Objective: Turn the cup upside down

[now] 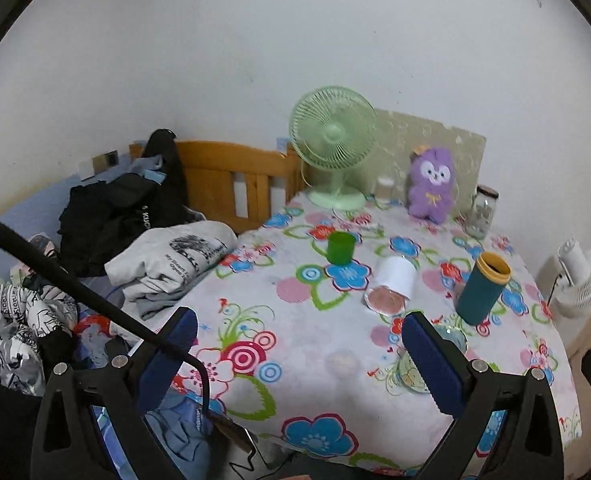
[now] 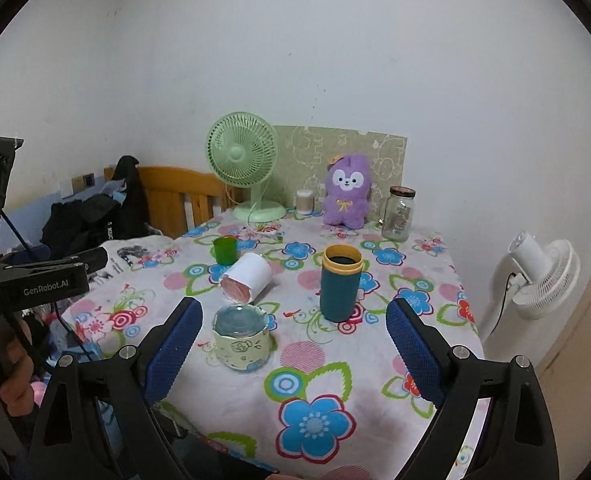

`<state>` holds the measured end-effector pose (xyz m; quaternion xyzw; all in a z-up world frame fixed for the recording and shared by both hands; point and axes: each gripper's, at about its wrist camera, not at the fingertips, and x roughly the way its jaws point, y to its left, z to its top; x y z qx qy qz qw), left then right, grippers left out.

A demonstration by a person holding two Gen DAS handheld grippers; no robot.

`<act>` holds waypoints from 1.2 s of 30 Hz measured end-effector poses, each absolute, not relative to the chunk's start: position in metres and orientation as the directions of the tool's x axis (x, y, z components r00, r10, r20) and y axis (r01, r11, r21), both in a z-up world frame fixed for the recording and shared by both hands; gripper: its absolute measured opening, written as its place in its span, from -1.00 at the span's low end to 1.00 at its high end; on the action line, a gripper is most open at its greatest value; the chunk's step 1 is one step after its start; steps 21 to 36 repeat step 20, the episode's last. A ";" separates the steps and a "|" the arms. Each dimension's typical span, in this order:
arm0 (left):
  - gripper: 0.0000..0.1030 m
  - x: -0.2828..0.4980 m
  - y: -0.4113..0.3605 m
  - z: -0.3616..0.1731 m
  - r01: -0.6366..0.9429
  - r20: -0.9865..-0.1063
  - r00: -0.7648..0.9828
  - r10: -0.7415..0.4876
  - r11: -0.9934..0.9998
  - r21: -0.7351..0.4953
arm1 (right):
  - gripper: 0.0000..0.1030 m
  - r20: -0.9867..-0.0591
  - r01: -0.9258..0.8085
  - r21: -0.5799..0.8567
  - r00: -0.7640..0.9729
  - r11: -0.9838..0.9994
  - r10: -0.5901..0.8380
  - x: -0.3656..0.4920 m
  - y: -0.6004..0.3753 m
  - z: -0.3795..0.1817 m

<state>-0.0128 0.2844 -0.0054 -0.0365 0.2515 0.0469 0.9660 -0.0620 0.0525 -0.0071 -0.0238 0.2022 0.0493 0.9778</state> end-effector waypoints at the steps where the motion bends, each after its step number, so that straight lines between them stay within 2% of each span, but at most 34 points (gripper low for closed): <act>1: 1.00 -0.016 0.286 -0.004 -0.114 -0.478 0.875 0.078 0.992 -0.048 | 0.84 -0.396 -0.105 -0.029 0.914 0.994 0.085 -0.064 0.054 -0.007; 7: 1.00 -0.025 0.291 0.002 -0.130 -0.437 0.894 0.101 0.991 -0.038 | 0.84 -0.378 -0.089 -0.035 0.923 0.995 0.070 -0.074 0.055 -0.002; 36: 1.00 -0.033 0.284 0.003 -0.118 -0.416 0.904 0.096 0.993 -0.027 | 0.84 -0.368 -0.083 -0.035 0.928 0.996 0.065 -0.080 0.059 0.001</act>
